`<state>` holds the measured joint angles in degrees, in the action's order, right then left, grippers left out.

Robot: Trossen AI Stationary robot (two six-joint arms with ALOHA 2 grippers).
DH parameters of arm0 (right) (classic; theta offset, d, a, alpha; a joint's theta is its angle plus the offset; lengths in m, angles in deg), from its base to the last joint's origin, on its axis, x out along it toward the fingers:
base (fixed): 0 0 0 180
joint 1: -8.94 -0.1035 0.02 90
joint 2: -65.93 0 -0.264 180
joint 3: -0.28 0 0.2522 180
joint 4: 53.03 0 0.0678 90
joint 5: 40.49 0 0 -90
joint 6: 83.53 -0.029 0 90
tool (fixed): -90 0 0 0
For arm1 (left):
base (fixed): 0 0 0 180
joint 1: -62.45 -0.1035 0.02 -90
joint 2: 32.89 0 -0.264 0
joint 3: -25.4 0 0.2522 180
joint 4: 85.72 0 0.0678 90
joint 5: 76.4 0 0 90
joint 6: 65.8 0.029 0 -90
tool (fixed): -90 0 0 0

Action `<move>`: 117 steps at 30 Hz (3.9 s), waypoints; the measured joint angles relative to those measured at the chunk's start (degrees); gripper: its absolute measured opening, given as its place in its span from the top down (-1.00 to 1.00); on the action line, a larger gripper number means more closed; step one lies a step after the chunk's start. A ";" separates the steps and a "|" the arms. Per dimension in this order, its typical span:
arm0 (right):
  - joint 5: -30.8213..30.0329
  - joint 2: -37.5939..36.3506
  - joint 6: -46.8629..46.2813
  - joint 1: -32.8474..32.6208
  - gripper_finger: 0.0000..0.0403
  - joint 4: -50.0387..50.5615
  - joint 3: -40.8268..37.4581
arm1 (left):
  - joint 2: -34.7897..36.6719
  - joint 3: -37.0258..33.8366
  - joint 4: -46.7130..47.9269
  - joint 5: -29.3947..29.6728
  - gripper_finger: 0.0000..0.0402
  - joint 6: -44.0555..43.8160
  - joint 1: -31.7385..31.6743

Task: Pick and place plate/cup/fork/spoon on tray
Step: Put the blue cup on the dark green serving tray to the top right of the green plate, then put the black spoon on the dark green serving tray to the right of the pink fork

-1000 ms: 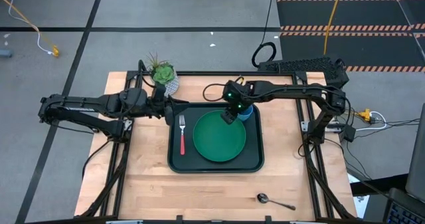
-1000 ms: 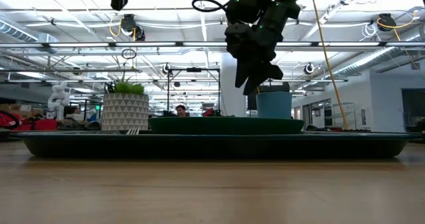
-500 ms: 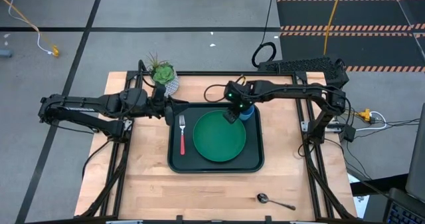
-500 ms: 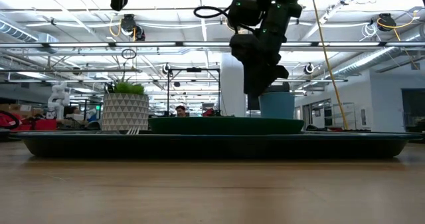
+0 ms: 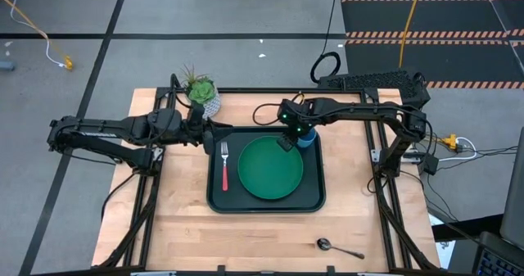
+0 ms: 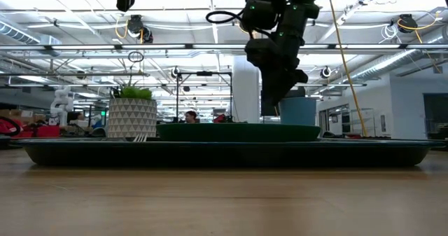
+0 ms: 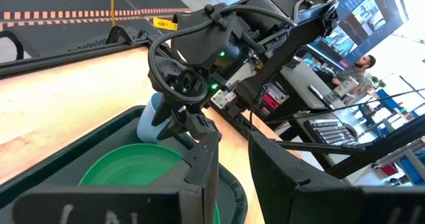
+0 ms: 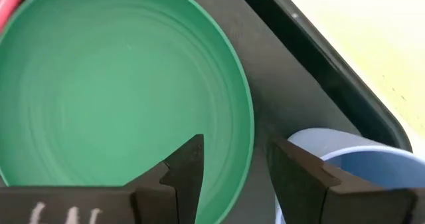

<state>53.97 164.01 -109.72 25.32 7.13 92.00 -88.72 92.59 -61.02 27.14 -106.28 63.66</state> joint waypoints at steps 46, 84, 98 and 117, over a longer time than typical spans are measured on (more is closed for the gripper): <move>4.33 -8.63 -19.84 -22.46 0.23 23.14 -0.36 | 0.02 0.00 1.90 -2.01 0.57 4.09 0.00; 1.57 -8.59 -40.29 -61.52 0.23 8.57 -13.19 | -8.21 0.02 8.81 -7.80 0.57 -17.84 1.19; 0.08 -8.59 -45.43 -66.16 0.23 -10.14 -21.58 | -14.50 0.02 -2.22 -0.68 0.57 -23.30 5.97; -4.46 -8.61 -48.21 -67.47 0.23 -23.71 -26.45 | -15.46 0.02 -5.57 9.01 0.57 -34.22 12.63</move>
<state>49.51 155.40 -157.92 -42.15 -16.57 65.55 -104.18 92.61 -66.59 36.15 -140.50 76.30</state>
